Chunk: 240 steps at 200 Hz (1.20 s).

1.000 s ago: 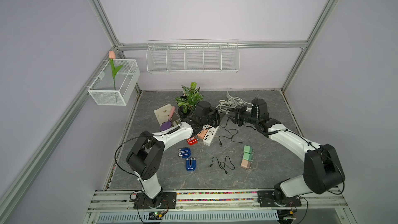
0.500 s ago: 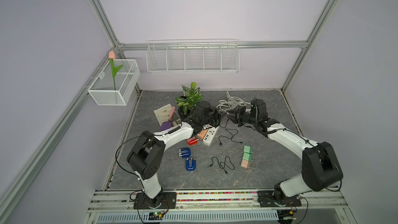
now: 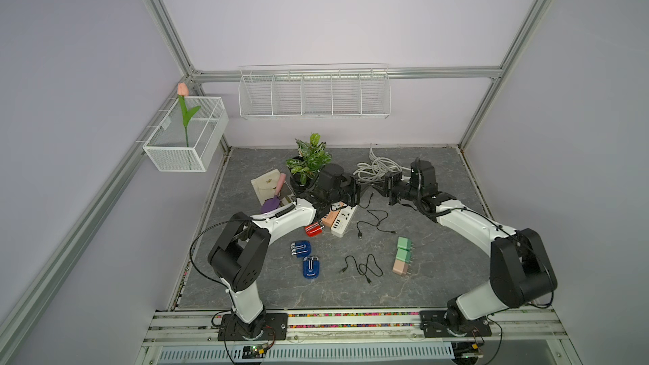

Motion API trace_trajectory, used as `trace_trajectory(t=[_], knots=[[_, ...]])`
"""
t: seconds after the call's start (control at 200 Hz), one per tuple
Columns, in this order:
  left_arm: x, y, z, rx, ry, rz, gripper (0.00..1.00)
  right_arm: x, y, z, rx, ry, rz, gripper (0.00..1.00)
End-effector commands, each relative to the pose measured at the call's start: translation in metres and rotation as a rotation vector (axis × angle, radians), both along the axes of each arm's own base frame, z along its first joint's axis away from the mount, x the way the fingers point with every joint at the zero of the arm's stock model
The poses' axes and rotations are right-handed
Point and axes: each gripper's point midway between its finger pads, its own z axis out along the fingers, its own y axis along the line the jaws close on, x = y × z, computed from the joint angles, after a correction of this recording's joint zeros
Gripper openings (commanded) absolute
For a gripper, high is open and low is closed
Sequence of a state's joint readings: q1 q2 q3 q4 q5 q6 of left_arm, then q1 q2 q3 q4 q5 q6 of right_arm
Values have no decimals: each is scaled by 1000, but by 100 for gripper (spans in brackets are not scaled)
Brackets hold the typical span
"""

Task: Charge the electric shaver
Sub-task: Pick up the charging cable from the center of the board.

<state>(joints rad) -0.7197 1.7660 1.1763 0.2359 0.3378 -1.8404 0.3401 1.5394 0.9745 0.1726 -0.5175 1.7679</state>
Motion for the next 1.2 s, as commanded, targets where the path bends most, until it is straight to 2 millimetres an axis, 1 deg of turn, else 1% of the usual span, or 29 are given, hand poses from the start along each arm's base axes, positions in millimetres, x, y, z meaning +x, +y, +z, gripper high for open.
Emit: trace_trajectory(t=[0.0,0.065,0.185,0.28,0.41,0.495,0.675,0.77,0.92,1.115,1.195], knots=[[-1,-12,13,-69,4,-57,0,1,-6,15,35,-6,20,7],[-1,-12,13,-69,-4,-72,0,0,-12,18,38,-10,31,7],[2,-14,20,-87,-35,-93,11,0,-16,21,62,-10,65,7],[3,-21,25,-111,-52,-125,15,0,-15,23,83,-10,96,7],[2,-27,31,-136,-66,-160,16,2,-18,24,88,-14,110,7],[0,-28,30,-138,-63,-172,15,5,-22,23,92,-15,105,7],[1,-31,30,-146,-65,-183,17,6,-16,27,115,-20,149,7],[2,-34,32,-155,-68,-193,16,6,-16,28,122,-22,162,7],[1,-34,30,-157,-60,-201,9,6,-15,27,124,-23,170,7],[3,-31,28,-151,-55,-193,8,4,-13,32,129,-38,191,7],[3,-32,27,-152,-54,-195,1,2,-13,33,129,-38,201,7]])
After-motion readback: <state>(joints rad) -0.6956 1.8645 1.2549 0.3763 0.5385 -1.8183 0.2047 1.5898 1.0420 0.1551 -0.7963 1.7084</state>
